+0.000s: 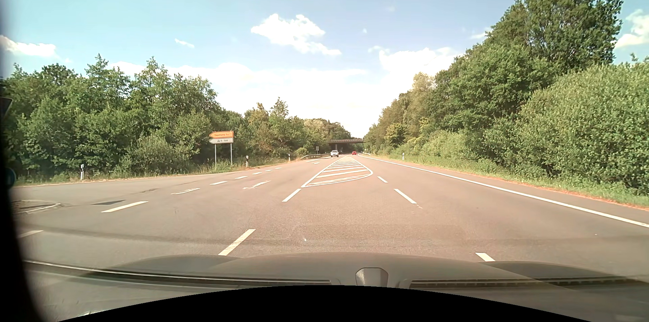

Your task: Follow the waypoints while adhering to traffic rules and regulations

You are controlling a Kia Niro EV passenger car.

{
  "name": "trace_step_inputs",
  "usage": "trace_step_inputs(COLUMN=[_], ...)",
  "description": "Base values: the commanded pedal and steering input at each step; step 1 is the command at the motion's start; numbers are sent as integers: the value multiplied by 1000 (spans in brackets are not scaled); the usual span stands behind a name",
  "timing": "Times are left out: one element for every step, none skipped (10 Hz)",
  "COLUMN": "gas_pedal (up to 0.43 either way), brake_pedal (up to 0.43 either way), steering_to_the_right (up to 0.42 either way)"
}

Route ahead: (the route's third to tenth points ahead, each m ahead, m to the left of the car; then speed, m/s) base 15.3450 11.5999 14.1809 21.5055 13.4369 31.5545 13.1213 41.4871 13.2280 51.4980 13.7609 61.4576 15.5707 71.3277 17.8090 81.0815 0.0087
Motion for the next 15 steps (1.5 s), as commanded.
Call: trace_step_inputs(gas_pedal=[0, 0, 0, 0, 0, 0, 0, 0, 0, 0, 0, 0, 0, 0, 0], brake_pedal=[567, 567, 555, 555, 524, 494, 470, 463, 457, 451, 457, 451, 451, 451, 457], steering_to_the_right=[2, 2, 2, 2, 2, 2, 2, 3, 2, 2, 2, 2, 3, 2, 2])
